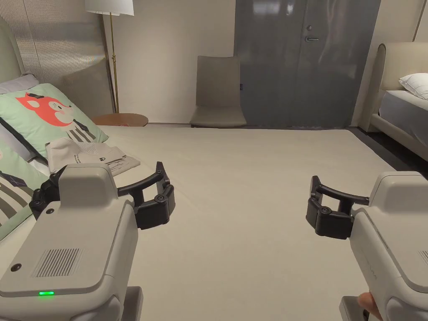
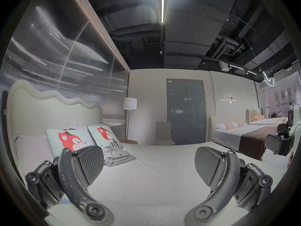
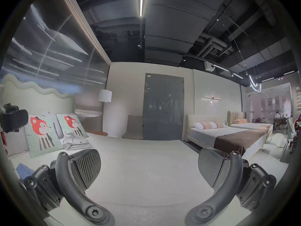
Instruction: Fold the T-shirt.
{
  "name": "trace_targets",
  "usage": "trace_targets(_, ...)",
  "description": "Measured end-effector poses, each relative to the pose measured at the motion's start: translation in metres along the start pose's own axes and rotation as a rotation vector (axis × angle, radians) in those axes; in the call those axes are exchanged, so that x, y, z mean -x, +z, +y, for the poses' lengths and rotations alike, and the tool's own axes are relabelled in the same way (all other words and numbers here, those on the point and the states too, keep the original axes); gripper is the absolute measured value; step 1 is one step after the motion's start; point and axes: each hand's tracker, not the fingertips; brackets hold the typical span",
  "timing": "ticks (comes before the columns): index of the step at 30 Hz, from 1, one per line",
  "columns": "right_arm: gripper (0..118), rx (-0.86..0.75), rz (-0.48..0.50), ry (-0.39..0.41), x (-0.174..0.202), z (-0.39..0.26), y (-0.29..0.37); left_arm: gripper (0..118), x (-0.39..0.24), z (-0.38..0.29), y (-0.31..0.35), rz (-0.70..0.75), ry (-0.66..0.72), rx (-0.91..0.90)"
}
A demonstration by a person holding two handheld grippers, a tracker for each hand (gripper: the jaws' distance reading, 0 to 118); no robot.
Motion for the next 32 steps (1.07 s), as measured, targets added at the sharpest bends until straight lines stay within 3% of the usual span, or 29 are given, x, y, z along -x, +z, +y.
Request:
trace_targets(7,118,0.005,0.001,-0.024,-0.002,0.003,0.004,111,-0.002,0.003,0.001,-0.014,-0.012,0.0)
trace_targets(10,118,0.037,-0.08,-0.078,-0.002,0.008,0.004,111,-0.002,0.005,0.001,-0.016,-0.017,-0.001)
trace_targets(25,118,0.039,-0.03,0.001,0.0,0.018,0.007,111,-0.005,0.008,0.003,-0.037,-0.025,0.007)
trace_targets(32,118,0.043,-0.029,-0.019,-0.001,0.018,0.009,111,-0.004,0.009,0.005,-0.043,-0.013,0.008)
